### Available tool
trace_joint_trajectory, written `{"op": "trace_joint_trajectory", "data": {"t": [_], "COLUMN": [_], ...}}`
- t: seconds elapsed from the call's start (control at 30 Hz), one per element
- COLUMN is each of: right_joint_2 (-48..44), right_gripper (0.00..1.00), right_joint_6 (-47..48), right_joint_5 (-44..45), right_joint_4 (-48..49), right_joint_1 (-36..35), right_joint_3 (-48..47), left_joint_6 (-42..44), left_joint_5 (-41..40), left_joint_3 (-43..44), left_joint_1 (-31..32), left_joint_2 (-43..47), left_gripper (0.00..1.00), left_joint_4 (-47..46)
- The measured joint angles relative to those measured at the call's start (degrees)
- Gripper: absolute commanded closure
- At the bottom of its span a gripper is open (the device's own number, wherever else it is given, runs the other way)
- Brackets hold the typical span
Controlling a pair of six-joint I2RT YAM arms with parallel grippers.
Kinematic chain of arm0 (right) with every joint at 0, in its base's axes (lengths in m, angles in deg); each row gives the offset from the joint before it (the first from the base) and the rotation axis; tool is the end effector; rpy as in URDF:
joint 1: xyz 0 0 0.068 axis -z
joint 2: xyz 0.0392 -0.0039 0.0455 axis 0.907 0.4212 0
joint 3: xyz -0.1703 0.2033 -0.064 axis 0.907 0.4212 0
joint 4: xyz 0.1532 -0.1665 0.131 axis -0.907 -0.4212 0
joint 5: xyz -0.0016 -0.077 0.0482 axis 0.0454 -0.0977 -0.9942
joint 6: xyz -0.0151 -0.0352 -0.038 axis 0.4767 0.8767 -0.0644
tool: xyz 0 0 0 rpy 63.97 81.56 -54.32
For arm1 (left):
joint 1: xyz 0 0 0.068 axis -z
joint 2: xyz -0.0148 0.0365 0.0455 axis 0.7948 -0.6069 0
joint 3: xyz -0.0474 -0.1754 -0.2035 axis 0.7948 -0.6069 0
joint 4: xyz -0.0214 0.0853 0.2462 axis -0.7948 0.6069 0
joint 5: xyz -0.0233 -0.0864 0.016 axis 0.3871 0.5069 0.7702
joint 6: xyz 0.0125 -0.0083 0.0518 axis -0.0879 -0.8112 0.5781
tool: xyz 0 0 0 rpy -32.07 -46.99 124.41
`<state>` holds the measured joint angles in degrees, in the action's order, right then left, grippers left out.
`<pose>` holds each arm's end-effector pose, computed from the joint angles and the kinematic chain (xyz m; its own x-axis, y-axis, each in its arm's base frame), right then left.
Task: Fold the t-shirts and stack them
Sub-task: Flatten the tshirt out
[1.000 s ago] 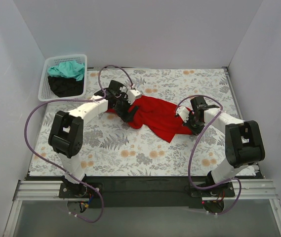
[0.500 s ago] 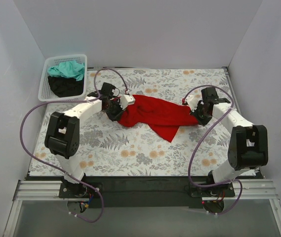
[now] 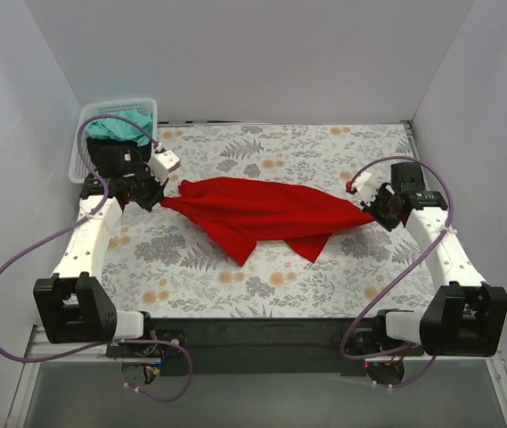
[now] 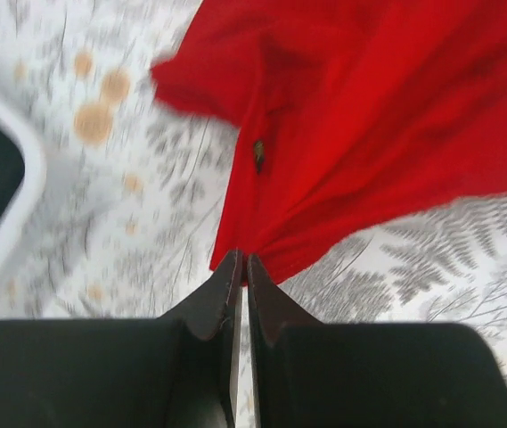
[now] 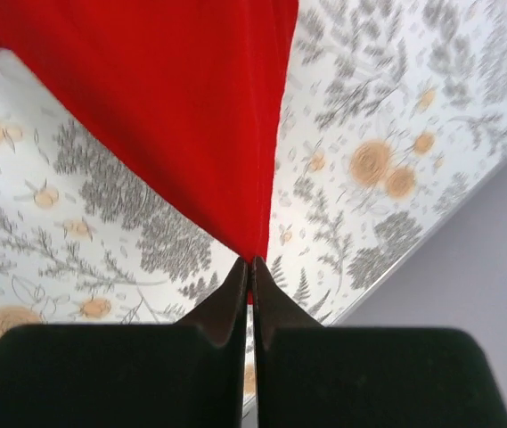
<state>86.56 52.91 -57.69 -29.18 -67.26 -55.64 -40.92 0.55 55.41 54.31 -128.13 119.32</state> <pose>0.2571 0.0125 0.2785 -0.4523 -0.7846 -0.4242 -0.6742 0.6121 -0.4134 0.2804 -0.0235 0.3090 -0.7573 0.0963 -0.6460 0.3571 0.8892 -0.2861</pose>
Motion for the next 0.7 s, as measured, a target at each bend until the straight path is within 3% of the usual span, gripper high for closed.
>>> {"op": "trace_joint_trajectory", "data": {"t": [0.17,0.3,0.43,0.5,0.53,0.7], "right_joint_2": [0.8,3.3,3.3,3.1,2.9,1.9], "right_gripper": [0.99,0.99,0.99,0.99,0.99,0.99], "right_joint_6": [3.1,3.9,3.9,3.9,3.9,3.8], "right_joint_5": [0.7,0.3,-0.1,-0.2,-0.3,-0.7], "right_joint_4": [-1.0,-2.0,-1.6,-1.5,-1.5,-2.0], "right_joint_1": [3.0,2.9,1.9,0.8,0.2,-1.2], "right_joint_3": [7.1,8.4,9.0,10.3,11.3,15.0], "left_joint_6": [0.5,1.9,2.0,1.6,1.8,4.6], "left_joint_5": [-0.4,-0.9,-2.4,-2.7,-2.4,1.7], "left_joint_3": [-4.5,-8.7,-9.7,-8.9,-8.3,-6.4], "left_joint_1": [-9.6,-9.9,-9.5,-9.5,-9.5,-9.4], "left_joint_2": [-3.2,-6.0,-8.8,-9.6,-9.6,-5.5], "left_gripper": [1.0,1.0,0.81,0.57,0.53,0.5], "left_joint_4": [-1.8,-3.7,-4.6,-3.9,-3.4,2.3]}}
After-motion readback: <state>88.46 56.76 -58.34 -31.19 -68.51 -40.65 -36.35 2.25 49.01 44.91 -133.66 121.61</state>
